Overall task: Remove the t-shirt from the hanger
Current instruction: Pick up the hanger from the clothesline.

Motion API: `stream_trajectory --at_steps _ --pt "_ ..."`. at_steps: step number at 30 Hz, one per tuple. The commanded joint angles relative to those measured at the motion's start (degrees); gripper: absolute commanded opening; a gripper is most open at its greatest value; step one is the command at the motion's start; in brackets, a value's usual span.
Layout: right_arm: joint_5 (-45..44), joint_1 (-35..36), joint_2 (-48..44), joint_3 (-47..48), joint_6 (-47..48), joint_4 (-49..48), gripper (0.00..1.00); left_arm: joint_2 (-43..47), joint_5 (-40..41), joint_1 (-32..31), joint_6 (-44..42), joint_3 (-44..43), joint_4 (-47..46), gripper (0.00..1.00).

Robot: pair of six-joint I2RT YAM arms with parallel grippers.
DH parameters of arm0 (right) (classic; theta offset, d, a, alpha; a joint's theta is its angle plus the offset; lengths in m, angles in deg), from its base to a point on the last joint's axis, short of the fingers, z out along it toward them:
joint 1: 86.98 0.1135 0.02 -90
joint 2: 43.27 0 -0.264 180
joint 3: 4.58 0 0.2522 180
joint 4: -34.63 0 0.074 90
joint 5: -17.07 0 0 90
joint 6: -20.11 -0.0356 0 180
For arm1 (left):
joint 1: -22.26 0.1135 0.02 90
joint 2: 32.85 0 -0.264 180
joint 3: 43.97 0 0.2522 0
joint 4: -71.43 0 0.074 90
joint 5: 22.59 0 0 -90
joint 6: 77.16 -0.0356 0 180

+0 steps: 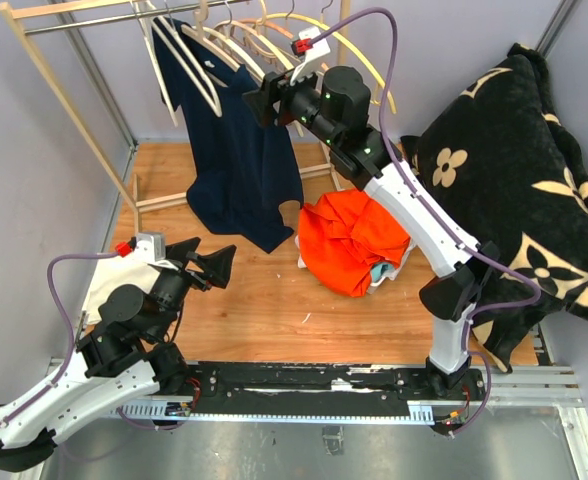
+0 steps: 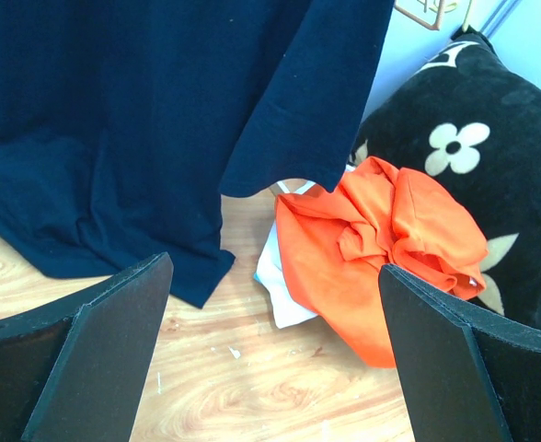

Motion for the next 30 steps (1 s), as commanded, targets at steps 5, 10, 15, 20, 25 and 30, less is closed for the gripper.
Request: stream_trajectory --at_steps 5,10,15,20,25,30 --pt "1.1 -0.3 3.0 5.5 -0.7 -1.2 0.64 0.8 0.7 -0.2 0.1 -1.0 -0.2 1.00" --pt "1.4 -0.3 4.6 6.8 -0.6 -2.9 0.61 0.8 0.6 -0.2 0.2 -1.0 -0.2 1.00" --pt "1.9 -0.2 6.2 7.1 -0.5 -5.9 0.58 0.8 0.4 -0.2 0.5 -0.9 -0.2 1.00" --pt "1.9 -0.1 7.6 8.8 -0.6 -6.6 0.56 0.9 0.6 -0.2 0.6 -0.7 -0.1 1.00" --pt "2.2 -0.1 9.0 9.9 -1.0 -7.1 0.54 1.3 0.9 -0.2 0.4 -0.7 0.1 1.00" --pt "2.2 -0.1 9.7 10.1 -1.4 -8.3 0.49 1.5 1.1 -0.2 0.4 -0.7 0.3 1.00"
